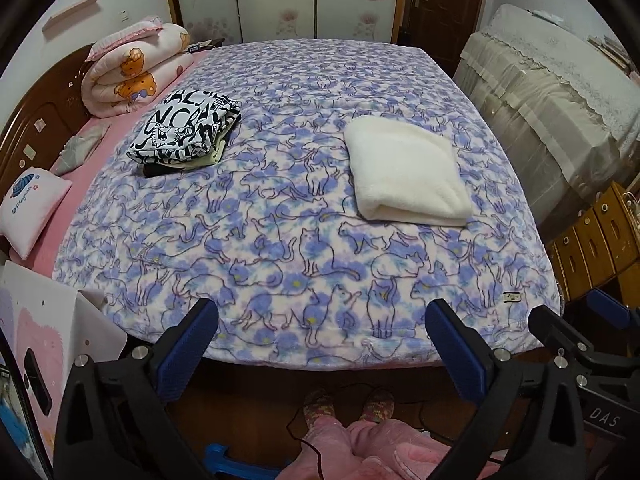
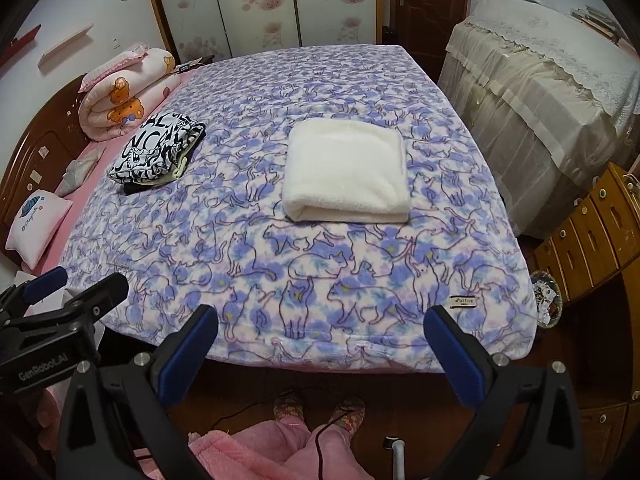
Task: Fold large clothes
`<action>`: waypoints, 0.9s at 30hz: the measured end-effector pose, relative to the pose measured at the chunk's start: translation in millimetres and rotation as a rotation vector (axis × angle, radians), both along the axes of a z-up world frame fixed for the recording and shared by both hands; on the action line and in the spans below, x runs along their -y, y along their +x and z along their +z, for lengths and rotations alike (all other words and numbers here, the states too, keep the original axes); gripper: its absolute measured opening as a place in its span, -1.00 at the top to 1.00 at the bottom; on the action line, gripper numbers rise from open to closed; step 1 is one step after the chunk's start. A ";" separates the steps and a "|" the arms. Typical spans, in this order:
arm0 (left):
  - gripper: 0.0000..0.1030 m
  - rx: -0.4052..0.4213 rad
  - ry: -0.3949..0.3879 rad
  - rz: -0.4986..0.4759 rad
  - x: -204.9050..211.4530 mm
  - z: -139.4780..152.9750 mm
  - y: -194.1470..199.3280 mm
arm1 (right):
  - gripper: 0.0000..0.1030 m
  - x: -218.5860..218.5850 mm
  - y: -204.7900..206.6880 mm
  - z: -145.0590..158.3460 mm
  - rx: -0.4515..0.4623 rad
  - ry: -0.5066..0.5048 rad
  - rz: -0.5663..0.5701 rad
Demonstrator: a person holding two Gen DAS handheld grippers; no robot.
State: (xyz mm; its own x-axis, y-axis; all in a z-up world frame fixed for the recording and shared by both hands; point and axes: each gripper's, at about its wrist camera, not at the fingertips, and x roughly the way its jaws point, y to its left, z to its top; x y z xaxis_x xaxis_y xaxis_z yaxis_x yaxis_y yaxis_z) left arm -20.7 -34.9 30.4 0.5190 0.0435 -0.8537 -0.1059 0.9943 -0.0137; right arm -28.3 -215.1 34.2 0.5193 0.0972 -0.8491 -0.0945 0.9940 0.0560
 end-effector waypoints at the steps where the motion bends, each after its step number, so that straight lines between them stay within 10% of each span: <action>1: -0.99 -0.001 -0.004 -0.003 -0.2 0.3 0.0 | -0.99 0.7 -0.4 0.2 0.002 -0.001 0.000; 27: -0.99 -0.004 -0.006 -0.010 8.8 1.0 -5.5 | -1.00 8.4 -3.2 0.1 -0.005 -0.005 0.002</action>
